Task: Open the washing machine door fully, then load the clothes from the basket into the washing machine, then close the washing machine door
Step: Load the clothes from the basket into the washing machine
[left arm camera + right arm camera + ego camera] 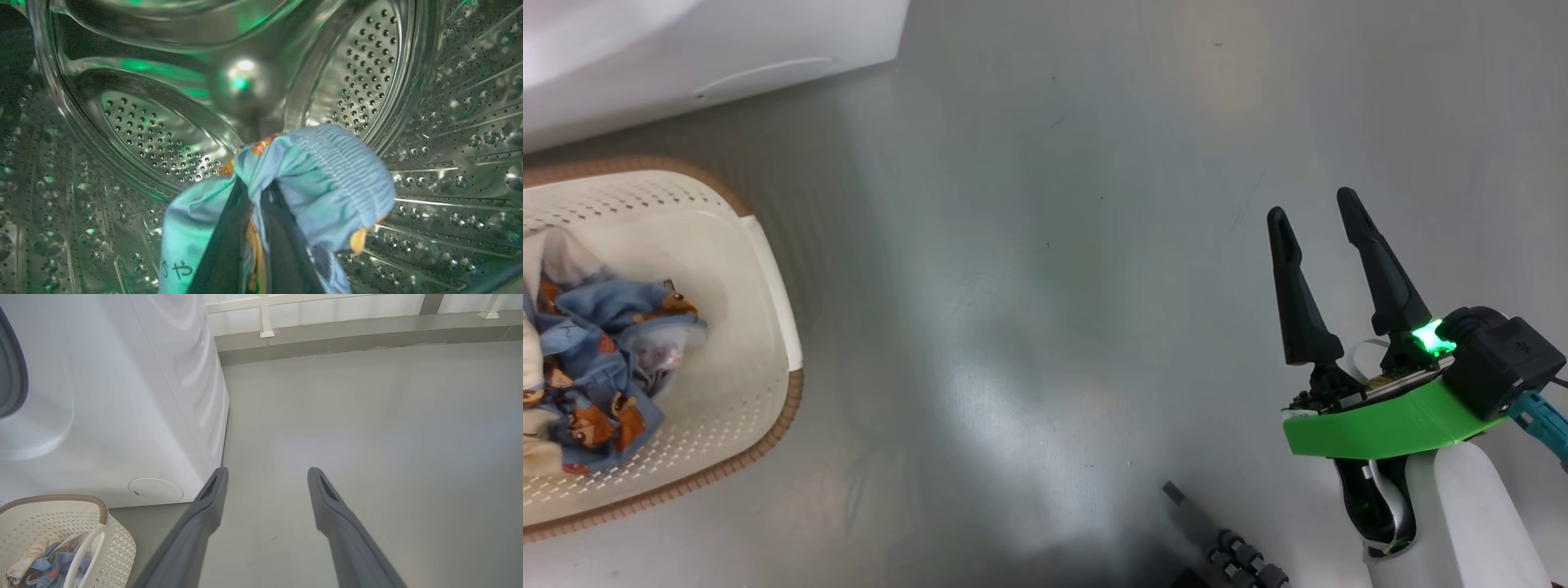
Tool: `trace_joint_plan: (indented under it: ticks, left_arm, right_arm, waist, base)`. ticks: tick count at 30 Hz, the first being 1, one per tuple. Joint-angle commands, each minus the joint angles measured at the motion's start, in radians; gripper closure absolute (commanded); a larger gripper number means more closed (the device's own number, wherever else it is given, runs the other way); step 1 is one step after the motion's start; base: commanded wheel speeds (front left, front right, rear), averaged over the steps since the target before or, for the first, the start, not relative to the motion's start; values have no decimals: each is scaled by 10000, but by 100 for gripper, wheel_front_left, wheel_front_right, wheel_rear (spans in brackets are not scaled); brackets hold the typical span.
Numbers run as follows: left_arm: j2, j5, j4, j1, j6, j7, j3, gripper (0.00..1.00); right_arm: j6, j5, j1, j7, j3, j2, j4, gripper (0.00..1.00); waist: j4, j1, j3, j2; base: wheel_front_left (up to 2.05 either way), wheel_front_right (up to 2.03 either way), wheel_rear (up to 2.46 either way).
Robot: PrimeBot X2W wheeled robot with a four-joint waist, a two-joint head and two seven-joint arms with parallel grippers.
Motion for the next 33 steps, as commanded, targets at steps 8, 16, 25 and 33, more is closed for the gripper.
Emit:
trace_joint_plan:
  ticks: [8, 16, 25, 33]
  left_arm:
    - [560, 305, -62, -418, 358, -1473, 109, 100]
    - [138, -618, 981, -48, -287, -296, 146, 100]
    - [109, -752, 953, 102, -216, 75, 39, 0]
    - [145, -651, 314, 767, 137, -29, -88, 0]
  right_arm:
    - [27, 253, 8, -118, 188, -30, -242, 0]
    - [27, 294, -73, -118, 236, -30, -195, 0]
    - [27, 325, -187, -118, 230, -30, -111, 0]
    - [27, 253, -266, -118, 122, -30, -92, 0]
  waist:
    - [12, -1, 213, -1]
    - [27, -1, 297, -1]
    - [57, -1, 321, -1]
    - [247, -1, 199, -1]
  base:
    - [0, 0, 0]
    - [0, 0, 0]
    - [0, 0, 0]
    - [0, 0, 0]
